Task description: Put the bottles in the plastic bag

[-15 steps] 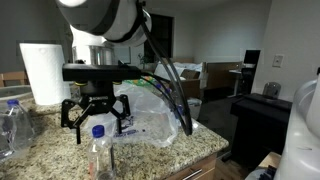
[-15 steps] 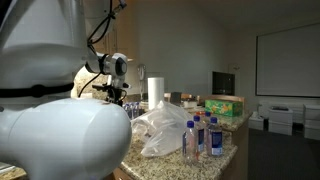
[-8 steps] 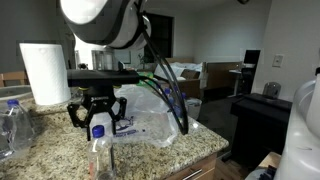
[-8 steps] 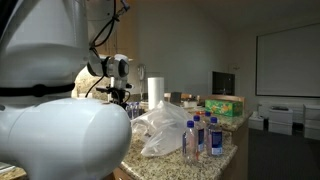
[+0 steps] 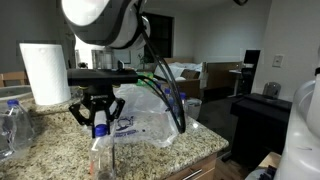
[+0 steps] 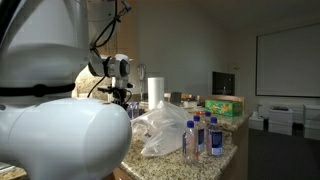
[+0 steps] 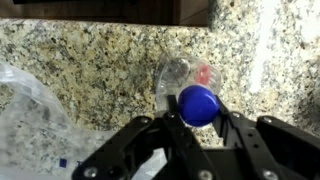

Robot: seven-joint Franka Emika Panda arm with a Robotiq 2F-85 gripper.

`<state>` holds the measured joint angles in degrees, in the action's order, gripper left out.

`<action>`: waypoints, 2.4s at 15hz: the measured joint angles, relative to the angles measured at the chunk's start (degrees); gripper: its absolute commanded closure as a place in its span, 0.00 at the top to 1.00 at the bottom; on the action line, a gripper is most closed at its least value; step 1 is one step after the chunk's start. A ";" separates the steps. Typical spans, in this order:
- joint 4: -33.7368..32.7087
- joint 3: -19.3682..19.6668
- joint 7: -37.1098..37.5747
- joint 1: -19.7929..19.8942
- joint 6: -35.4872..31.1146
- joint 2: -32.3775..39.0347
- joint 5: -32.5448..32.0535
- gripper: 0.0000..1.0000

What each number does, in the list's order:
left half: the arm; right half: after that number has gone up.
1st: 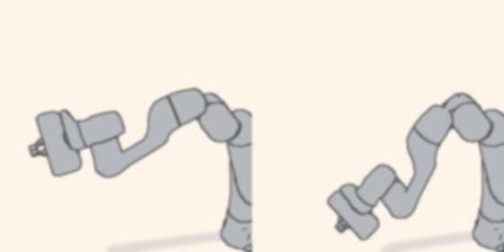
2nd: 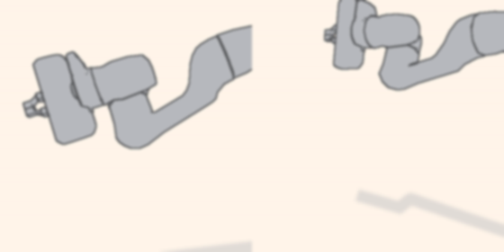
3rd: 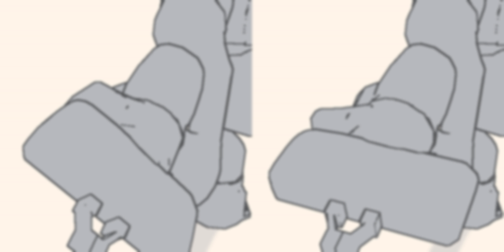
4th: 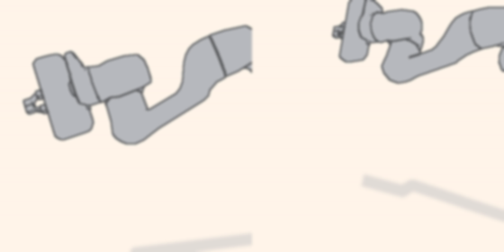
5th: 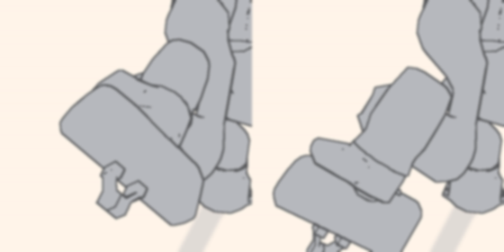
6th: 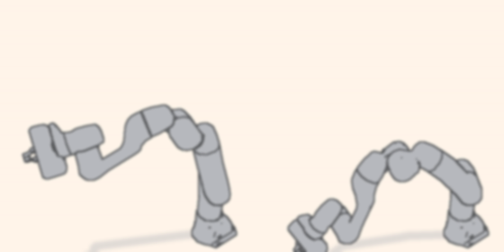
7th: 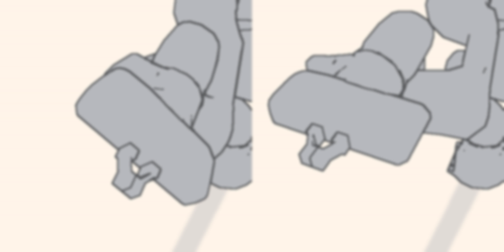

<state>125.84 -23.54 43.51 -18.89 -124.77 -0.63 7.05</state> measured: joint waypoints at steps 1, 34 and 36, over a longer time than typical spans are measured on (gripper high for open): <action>0.00 0.01 0.00 -0.05 0.01 0.00 -0.02 0.10; 8.95 -0.20 58.64 3.82 8.16 -3.80 -62.53 0.10; 8.94 0.72 61.23 3.66 8.47 -1.31 -65.92 0.10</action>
<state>134.78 -22.82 104.74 -15.23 -116.29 -1.94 -58.86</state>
